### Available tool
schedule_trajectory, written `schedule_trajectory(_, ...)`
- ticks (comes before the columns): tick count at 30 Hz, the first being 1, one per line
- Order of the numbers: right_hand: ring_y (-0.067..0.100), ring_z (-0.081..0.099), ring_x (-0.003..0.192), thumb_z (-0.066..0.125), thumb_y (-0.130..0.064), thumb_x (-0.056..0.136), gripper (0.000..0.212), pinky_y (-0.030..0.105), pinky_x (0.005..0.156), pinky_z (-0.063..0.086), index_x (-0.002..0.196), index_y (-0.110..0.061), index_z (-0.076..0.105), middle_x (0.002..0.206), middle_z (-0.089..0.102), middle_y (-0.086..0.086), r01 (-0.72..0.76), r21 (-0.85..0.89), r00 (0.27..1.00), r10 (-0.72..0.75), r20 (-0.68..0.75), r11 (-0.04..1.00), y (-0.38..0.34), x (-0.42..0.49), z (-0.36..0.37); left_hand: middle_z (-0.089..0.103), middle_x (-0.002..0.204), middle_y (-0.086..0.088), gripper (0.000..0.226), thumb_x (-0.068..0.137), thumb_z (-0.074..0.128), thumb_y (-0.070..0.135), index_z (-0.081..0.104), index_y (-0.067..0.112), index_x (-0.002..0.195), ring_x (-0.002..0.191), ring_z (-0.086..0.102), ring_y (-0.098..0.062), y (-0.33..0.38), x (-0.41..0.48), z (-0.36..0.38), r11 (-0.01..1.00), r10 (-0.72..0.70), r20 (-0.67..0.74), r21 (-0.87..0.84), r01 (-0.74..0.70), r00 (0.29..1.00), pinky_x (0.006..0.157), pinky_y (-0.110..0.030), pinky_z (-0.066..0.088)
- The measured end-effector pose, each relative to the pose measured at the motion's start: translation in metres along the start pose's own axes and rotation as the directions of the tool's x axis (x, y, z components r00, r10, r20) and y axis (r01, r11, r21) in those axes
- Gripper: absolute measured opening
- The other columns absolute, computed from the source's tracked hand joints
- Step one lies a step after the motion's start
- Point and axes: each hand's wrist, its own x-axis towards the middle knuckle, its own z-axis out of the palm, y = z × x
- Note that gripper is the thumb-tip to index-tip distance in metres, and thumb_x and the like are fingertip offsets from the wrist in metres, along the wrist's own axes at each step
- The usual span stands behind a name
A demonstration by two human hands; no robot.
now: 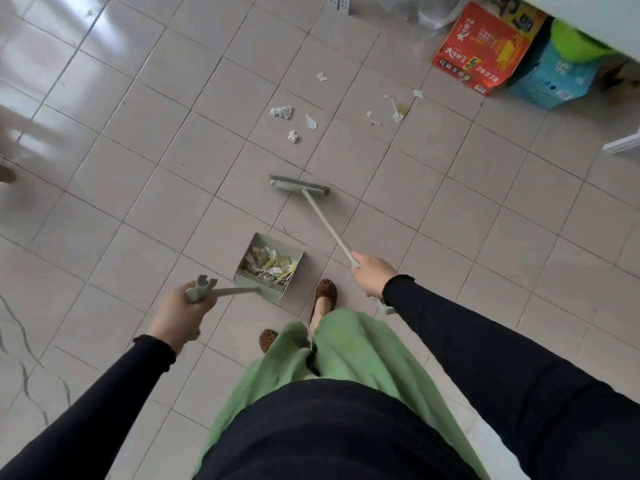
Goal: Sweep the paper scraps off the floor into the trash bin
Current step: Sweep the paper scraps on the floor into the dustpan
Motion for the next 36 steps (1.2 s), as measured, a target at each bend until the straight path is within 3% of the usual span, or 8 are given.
schedule_trajectory(3, 0.028, 0.063, 0.074, 0.034, -0.013, 0.098, 0.05, 0.04, 0.07, 0.058, 0.146, -0.021, 0.044, 0.114, 0.063, 0.014, -0.027, -0.054, 0.991, 0.033, 0.127, 0.998, -0.003, -0.007, 0.008, 0.036, 0.067, -0.008, 0.01, 0.093, 0.06, 0.003, 0.066, 0.01, 0.097, 0.049, 0.031, -0.018, 0.004, 0.005, 0.006, 1.0, -0.008, 0.023, -0.001, 0.008, 1.0, 0.039, -0.021, 0.029)
schedule_trajectory(7, 0.012, 0.042, 0.046, 0.039, -0.014, 0.101, 0.051, 0.022, 0.038, 0.036, 0.151, -0.023, 0.039, 0.074, 0.051, 0.005, -0.103, 0.162, 0.955, 0.051, 0.294, 0.981, 0.019, -0.039, -0.023, 0.042, 0.061, -0.005, 0.008, 0.093, 0.061, 0.009, 0.067, 0.014, 0.094, 0.047, 0.038, -0.021, 0.008, 0.01, 0.01, 0.998, 0.016, 0.023, 0.063, -0.018, 1.0, 0.041, -0.024, 0.036)
schedule_trajectory(11, 0.006, 0.041, 0.043, 0.042, -0.023, 0.102, 0.049, 0.021, 0.038, 0.035, 0.15, -0.034, 0.039, 0.072, 0.05, 0.0, -0.113, 0.254, 0.945, 0.025, 0.326, 0.96, 0.044, -0.081, -0.042, 0.041, 0.058, -0.003, 0.005, 0.093, 0.061, 0.012, 0.067, 0.011, 0.093, 0.047, 0.037, -0.021, 0.011, 0.011, 0.012, 0.997, 0.053, 0.002, 0.062, -0.053, 0.999, 0.042, -0.025, 0.036)
schedule_trajectory(24, 0.011, 0.039, 0.047, 0.042, -0.02, 0.101, 0.051, 0.022, 0.039, 0.035, 0.151, -0.03, 0.037, 0.076, 0.05, 0.003, 0.006, 0.438, 1.0, -0.019, 0.025, 0.899, -0.011, -0.014, -0.101, 0.05, 0.071, -0.006, 0.016, 0.093, 0.063, 0.011, 0.065, 0.009, 0.109, 0.049, 0.039, -0.02, 0.104, 0.076, 0.013, 0.991, 0.103, -0.07, -0.074, -0.108, 0.992, 0.039, -0.023, 0.037)
schedule_trajectory(30, 0.014, 0.041, 0.049, 0.043, -0.019, 0.098, 0.054, 0.026, 0.043, 0.036, 0.152, -0.028, 0.038, 0.076, 0.05, 0.005, 0.04, 0.463, 0.996, 0.002, -0.09, 0.885, -0.06, 0.048, -0.159, 0.045, 0.065, -0.004, 0.017, 0.09, 0.061, 0.01, 0.066, 0.009, 0.106, 0.047, 0.04, -0.02, 0.166, 0.139, 0.005, 0.99, 0.109, -0.046, -0.082, -0.112, 0.993, 0.043, -0.023, 0.038)
schedule_trajectory(36, 0.016, 0.045, 0.052, 0.04, -0.014, 0.098, 0.056, 0.029, 0.047, 0.04, 0.153, -0.022, 0.036, 0.079, 0.053, 0.001, 0.057, 0.375, 0.991, -0.007, -0.134, 0.925, -0.11, 0.11, -0.22, 0.044, 0.061, -0.003, 0.016, 0.089, 0.06, 0.009, 0.066, 0.006, 0.103, 0.043, 0.04, -0.021, 0.22, 0.186, 0.001, 0.992, 0.092, -0.012, -0.084, -0.093, 0.996, 0.044, -0.024, 0.036)
